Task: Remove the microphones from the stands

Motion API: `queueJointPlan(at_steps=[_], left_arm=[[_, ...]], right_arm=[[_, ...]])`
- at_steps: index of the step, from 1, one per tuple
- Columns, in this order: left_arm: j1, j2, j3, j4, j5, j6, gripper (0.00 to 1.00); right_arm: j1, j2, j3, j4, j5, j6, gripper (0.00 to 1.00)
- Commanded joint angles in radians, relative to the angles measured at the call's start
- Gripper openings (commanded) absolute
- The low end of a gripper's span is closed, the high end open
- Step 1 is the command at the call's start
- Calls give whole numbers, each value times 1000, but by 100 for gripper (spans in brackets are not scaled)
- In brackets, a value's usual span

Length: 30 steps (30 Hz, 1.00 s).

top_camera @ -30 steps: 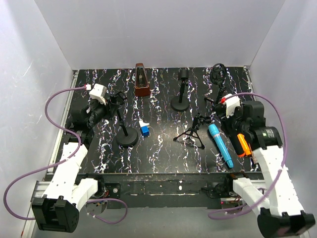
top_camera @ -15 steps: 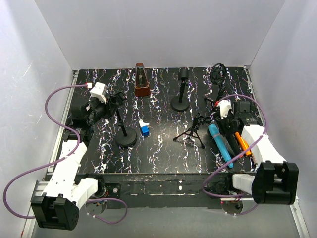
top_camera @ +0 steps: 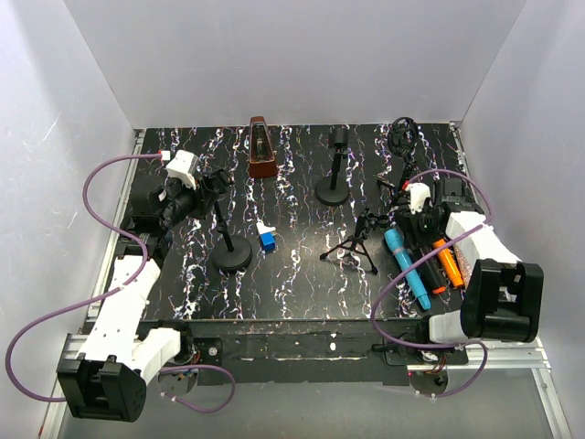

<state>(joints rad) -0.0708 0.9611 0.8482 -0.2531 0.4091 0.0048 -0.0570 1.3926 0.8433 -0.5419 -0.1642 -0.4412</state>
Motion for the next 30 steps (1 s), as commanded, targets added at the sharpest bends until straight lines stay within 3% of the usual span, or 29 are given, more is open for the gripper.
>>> queueJointPlan(at_steps=[1,5,9,16,22,26,30], left_arm=[[14,4,-11,-68,-18,41,0],[19,-13,-35,-60,-1,35,0],[32,-33,-54,-60,51,40,0],[32,-38,-75,-40,394,187,0],[31,11,-72,-5,545,271,9],[32,28,-74,55,582,247,13],[31,31,-58,22,425,225,40]], right_arm=[[-4,-90,82,-121,-66,65,60],[-3,-205,51,-184,-67,67,71],[-4,-320,63,-275,-80,62,71],[12,-475,373,-372,-409,151,69],[313,-316,632,-290,-405,153,69],[463,-183,743,-219,-449,124,70],[531,-41,790,-90,-566,157,70]])
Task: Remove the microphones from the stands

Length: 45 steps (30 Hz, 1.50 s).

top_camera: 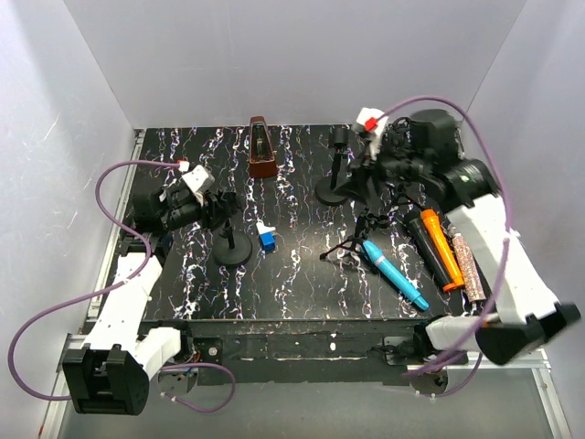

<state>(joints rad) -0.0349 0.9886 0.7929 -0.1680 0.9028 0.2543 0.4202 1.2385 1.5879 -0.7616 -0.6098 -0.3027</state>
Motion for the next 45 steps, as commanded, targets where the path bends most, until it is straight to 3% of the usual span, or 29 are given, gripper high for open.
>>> queueJointPlan(at_steps=[1,2,4,10,15,19,29,35,45], left_arm=[[-3,-1,-3,-70,-129,-36,46],[-3,-5,2,-88,-190,-38,58],[-5,-8,26,-151,-276,-35,98],[-5,-66,183,-502,-324,91,98],[-5,-182,259,-769,-288,194,98],[-7,-177,371,-968,-373,217,98],[-8,-134,603,-1159,-587,77,98],[-2,-94,712,-1249,-682,99,96],[119,-39,767,-1294,-624,79,94]], right_arm=[[75,152,52,165,-142,31,70],[92,194,60,206,-156,42,70],[135,271,92,267,-171,56,70],[215,452,161,375,-237,33,71],[268,512,118,505,-324,83,72],[314,545,67,622,-373,135,71],[368,706,35,1060,-461,451,64],[390,771,0,1323,-476,602,63],[434,855,-3,1536,-401,734,60]])
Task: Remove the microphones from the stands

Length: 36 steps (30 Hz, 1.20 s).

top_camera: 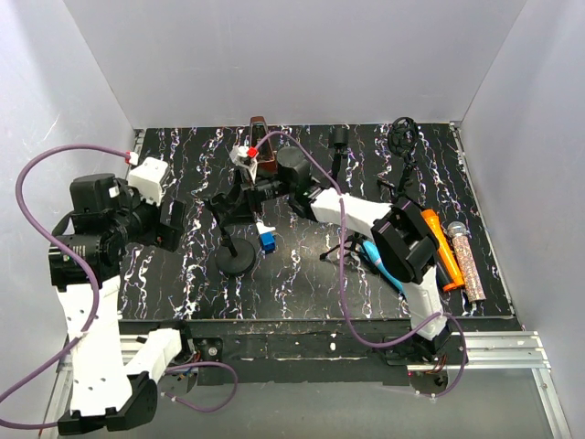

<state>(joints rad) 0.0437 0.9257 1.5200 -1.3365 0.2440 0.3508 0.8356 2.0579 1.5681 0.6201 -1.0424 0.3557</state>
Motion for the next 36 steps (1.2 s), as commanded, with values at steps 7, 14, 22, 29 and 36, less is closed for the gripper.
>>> queueJointPlan(at_steps=[7,14,22,29,36], left_arm=[[47,16,28,-133,46,-6,92],[47,10,-35,-104,138,31,89],[48,-20,-252,181,484,331,73],[24,-9,-445,419,618,862,70],[-178,25,-547,565,571,1114,49]], right_arm=[[26,96,81,161,65,98,51],[11,78,86,164,91,159,16],[-64,-102,7,-98,370,183,1],[-72,-159,-12,-391,496,203,1],[-76,-156,-103,-447,502,308,1]])
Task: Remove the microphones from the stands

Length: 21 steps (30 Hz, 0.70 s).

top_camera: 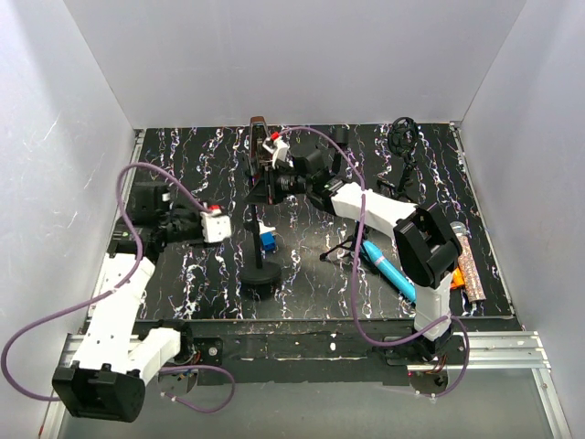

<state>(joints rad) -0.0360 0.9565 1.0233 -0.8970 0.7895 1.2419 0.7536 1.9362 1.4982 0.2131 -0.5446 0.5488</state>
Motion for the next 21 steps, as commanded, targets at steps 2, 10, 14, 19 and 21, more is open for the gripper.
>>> queueJointPlan(at_steps=[2,10,14,19,21], left_arm=[[-136,7,-65,129,39,247,50],[-199,63,-98,83,5,350,52],[-231,114,-109,90,-25,364,51],[-283,155,-115,190,-62,251,48],[-306,177,-98,190,-75,220,46]], right_arm=[[3,-25,-36,-37,3,141,1],[-2,6,-3,-27,9,157,1],[-2,3,-7,-35,8,168,1],[-3,-13,-30,-40,14,169,1],[-2,-20,-39,-38,20,175,1]])
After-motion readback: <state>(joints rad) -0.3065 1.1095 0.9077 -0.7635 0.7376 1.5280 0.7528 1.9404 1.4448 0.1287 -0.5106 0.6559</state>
